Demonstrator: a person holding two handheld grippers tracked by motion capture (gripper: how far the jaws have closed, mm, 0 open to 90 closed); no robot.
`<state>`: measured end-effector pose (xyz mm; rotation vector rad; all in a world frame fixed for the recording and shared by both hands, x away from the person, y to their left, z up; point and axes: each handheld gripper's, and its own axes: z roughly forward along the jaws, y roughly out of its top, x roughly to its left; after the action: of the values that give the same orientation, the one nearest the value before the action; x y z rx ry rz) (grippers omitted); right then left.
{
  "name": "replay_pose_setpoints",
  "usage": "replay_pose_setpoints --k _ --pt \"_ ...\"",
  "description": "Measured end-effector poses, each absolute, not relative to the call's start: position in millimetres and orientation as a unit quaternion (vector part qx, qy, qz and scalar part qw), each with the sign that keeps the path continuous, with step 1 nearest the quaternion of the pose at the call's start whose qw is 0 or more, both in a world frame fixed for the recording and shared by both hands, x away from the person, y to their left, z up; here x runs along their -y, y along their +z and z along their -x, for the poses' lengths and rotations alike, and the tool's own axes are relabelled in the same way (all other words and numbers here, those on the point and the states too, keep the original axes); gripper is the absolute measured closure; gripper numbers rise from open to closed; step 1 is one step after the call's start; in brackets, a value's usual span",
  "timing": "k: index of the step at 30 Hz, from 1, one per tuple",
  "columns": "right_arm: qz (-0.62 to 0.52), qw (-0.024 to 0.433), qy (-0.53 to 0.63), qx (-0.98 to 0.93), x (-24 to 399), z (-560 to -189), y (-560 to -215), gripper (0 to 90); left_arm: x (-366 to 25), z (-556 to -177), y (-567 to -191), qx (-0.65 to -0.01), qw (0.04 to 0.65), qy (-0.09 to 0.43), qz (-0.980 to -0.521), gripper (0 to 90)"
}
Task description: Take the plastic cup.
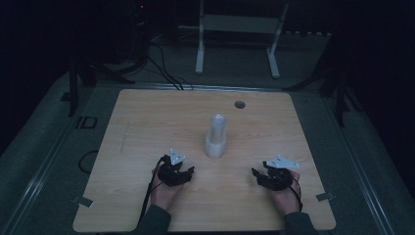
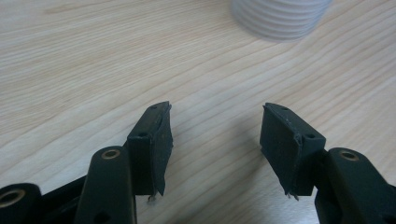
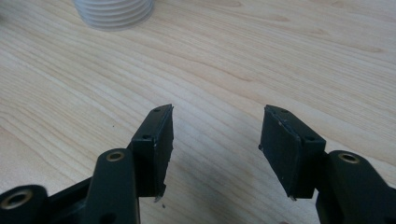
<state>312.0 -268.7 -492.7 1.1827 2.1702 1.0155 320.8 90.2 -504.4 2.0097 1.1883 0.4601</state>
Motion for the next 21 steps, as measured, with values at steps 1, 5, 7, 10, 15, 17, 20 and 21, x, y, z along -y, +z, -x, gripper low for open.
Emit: replay_pose_setpoints --k 1,5,7,10,15,17,20,21 --pt "-0.43 0.233 0.37 -0.79 268.7 -312.0 -492.7 43.9 -90.2 -320.8 -504.4 -0.464 0.372 0.179 -0.784 42.9" --pt "-0.421 0.233 0.367 -0.796 266.0 -310.5 -493.0 43.4 -90.4 -318.5 -501.5 -0.453 0.383 0.184 -0.784 43.5" --pt "-0.418 0.232 0.366 -0.798 265.2 -309.7 -493.2 42.8 -90.9 -317.1 -499.0 -0.444 0.394 0.185 -0.783 43.5" --pt "-0.416 0.231 0.367 -0.8 264.9 -310.1 -493.7 42.4 -93.3 -318.6 -498.6 -0.447 0.405 0.174 -0.778 43.4" --pt "-0.41 0.226 0.366 -0.804 262.7 -309.3 -492.2 41.5 -96.7 -319.2 -495.8 -0.451 0.422 0.16 -0.77 42.4" --pt "-0.404 0.229 0.364 -0.808 261.5 -308.1 -490.3 41.3 -97.5 -319.2 -493.3 -0.45 0.431 0.157 -0.766 42.1" --pt "-0.4 0.227 0.367 -0.809 260.4 -306.7 -486.0 41.1 -96.4 -320.4 -489.0 -0.448 0.438 0.154 -0.764 41.4" --pt "-0.4 0.222 0.368 -0.809 260.0 -306.7 -483.8 41.1 -95.8 -320.7 -487.6 -0.447 0.442 0.152 -0.763 41.1"
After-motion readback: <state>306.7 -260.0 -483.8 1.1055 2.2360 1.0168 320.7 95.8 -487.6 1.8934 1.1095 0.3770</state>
